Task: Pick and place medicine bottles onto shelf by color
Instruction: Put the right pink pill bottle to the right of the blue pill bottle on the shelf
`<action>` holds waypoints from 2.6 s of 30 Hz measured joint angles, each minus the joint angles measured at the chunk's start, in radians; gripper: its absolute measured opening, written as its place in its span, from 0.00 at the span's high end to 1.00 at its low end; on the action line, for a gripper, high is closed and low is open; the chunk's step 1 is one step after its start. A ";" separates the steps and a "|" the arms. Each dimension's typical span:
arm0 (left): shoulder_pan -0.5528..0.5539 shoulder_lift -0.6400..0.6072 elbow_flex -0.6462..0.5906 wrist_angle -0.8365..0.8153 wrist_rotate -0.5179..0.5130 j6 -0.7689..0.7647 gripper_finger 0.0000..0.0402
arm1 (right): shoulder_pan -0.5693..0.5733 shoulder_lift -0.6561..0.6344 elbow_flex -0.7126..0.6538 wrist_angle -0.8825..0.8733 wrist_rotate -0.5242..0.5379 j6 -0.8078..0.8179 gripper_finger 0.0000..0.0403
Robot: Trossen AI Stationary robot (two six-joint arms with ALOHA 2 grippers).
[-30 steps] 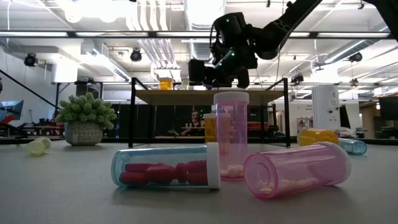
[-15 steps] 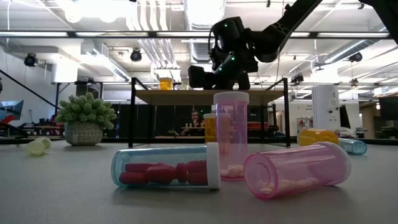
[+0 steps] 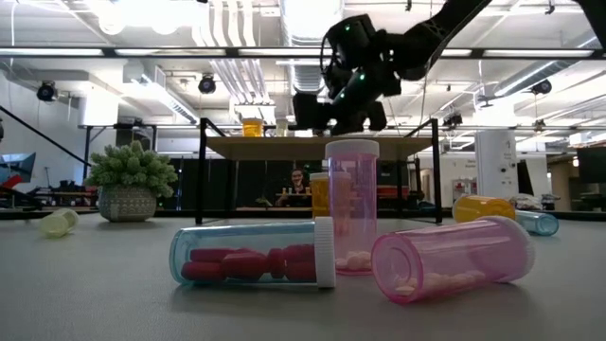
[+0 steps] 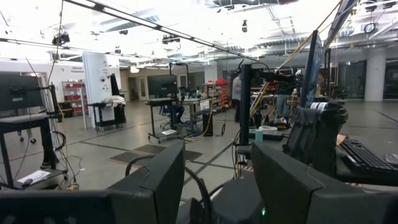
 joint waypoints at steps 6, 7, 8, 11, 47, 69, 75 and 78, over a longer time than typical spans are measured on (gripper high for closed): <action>0.000 0.000 0.000 0.000 0.000 -0.004 0.58 | 0.000 -0.074 0.001 -0.146 -0.123 0.119 0.44; 0.000 0.000 0.000 0.000 0.000 -0.004 0.58 | 0.000 -0.086 0.001 -0.165 -0.143 0.131 0.43; 0.000 0.000 0.000 0.000 0.000 -0.005 0.58 | 0.000 -0.097 0.001 -0.189 -0.163 0.143 0.42; 0.000 0.000 0.000 0.000 0.000 -0.008 0.58 | 0.002 -0.135 0.001 -0.241 -0.237 0.197 0.39; -0.002 0.000 -0.001 -0.002 0.000 -0.010 0.58 | 0.529 -0.456 -0.006 -1.688 -0.677 1.276 0.40; -0.001 0.000 -0.006 -0.001 0.001 -0.011 0.58 | 0.728 -0.535 -0.254 -1.261 -1.127 1.213 0.40; -0.001 0.000 -0.006 0.000 0.000 -0.012 0.58 | 0.859 -0.534 -0.173 -1.259 -1.128 1.309 0.40; -0.001 0.000 -0.006 0.000 0.000 -0.034 0.58 | 0.920 -0.526 -0.134 -1.259 -1.086 1.351 0.40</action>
